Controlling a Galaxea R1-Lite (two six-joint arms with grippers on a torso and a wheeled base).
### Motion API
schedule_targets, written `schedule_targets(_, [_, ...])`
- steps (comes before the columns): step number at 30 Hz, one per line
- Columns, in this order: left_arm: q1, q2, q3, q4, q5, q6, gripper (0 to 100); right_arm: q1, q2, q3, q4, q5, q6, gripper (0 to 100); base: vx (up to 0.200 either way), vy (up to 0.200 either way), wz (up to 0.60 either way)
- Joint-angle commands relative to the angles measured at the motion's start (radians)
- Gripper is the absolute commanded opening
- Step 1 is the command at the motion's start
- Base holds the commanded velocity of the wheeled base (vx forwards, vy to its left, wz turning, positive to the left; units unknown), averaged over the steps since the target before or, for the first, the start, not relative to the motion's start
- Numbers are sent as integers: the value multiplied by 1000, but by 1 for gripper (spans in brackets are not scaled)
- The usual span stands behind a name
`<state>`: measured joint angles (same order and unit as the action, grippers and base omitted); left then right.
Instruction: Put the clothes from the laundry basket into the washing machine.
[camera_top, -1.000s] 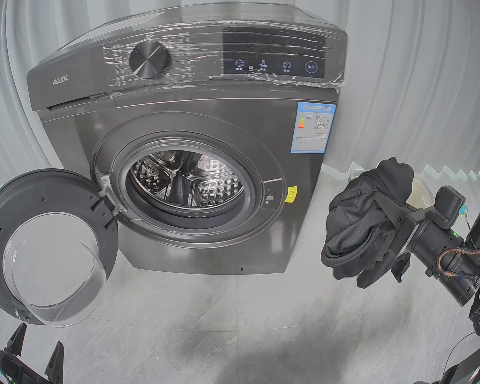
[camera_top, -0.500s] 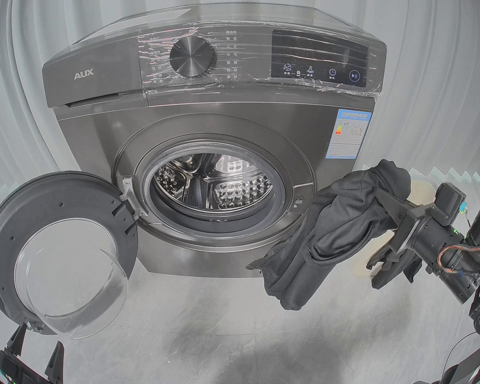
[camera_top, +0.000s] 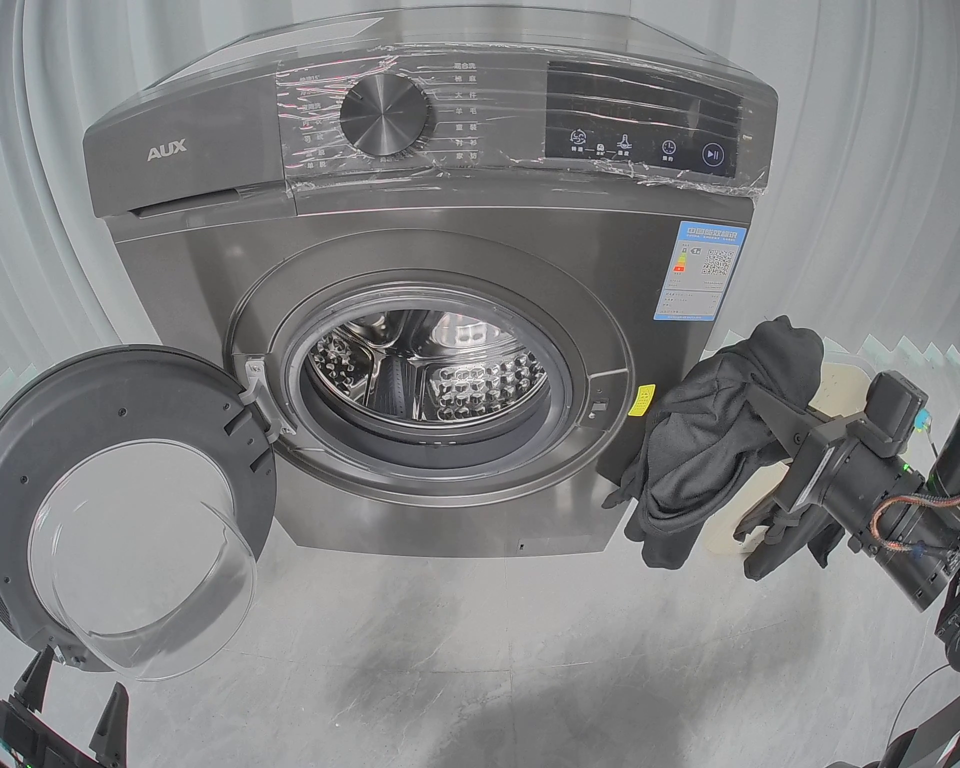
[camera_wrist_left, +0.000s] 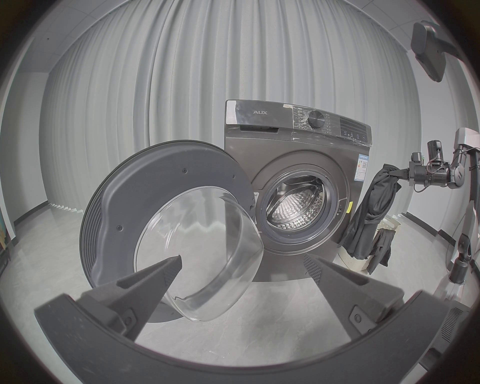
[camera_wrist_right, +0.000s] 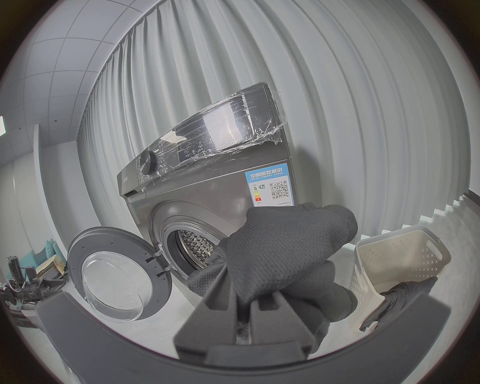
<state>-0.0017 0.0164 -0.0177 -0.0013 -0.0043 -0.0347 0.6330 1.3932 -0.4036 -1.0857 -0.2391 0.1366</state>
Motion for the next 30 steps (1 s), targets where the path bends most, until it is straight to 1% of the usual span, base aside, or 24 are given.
schedule_targets(1, [0, -16, 16, 0, 0, -1, 100, 1, 3, 2, 0, 0, 0, 0, 0, 200, 0])
schedule_targets(15, [0, -16, 16, 0, 0, 1, 100, 1, 12, 8, 1, 0, 8, 0, 0, 200, 0])
schedule_targets(20, [0, -16, 16, 0, 0, 1, 100, 7, 10, 11, 4, -2, 9, 0, 0, 0, 0])
schedule_targets(22, [2, -16, 16, 0, 0, 10, 100, 10, 9, 26, 12, 0, 8, 0, 0, 0, 0])
schedule_targets(30, [0, -16, 16, 0, 0, 13, 100, 30, 44, 45, 0, 1, 9, 0, 0, 0, 0])
